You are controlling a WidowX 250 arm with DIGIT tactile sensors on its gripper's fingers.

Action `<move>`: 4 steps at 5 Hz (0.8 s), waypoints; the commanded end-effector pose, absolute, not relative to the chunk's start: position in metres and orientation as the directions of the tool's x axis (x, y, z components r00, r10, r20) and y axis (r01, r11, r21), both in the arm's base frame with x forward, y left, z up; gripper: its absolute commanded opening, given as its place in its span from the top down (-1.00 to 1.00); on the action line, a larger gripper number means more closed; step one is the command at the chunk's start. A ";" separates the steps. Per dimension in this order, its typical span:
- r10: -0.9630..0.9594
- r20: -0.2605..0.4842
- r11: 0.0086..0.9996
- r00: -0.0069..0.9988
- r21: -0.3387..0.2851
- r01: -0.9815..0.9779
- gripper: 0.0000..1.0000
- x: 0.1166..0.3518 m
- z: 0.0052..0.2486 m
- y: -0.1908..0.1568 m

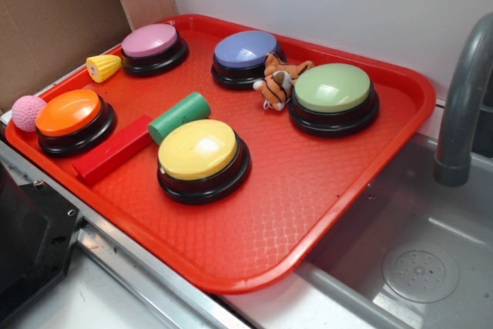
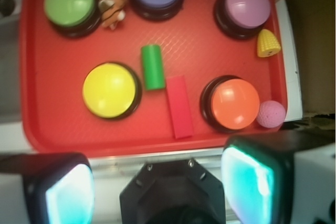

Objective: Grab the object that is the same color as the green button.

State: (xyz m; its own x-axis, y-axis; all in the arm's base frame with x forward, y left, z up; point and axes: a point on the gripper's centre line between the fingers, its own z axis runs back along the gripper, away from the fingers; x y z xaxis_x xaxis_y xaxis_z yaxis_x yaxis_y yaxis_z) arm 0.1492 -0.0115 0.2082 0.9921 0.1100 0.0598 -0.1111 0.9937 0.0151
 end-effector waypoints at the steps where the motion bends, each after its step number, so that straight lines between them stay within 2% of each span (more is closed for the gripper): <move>1: 0.213 0.041 0.977 0.976 -0.007 -0.213 -1.00 0.201 0.156 0.009; 2: 0.236 0.154 0.971 0.959 -0.003 -0.239 -1.00 0.218 0.128 0.013; 4: 0.241 0.115 0.970 0.964 0.006 -0.243 -1.00 0.234 0.067 0.022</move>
State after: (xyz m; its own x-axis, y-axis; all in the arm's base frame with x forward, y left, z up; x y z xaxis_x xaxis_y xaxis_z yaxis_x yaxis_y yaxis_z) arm 0.2279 0.0156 0.0579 0.9697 0.2332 0.0728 -0.2343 0.9722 0.0056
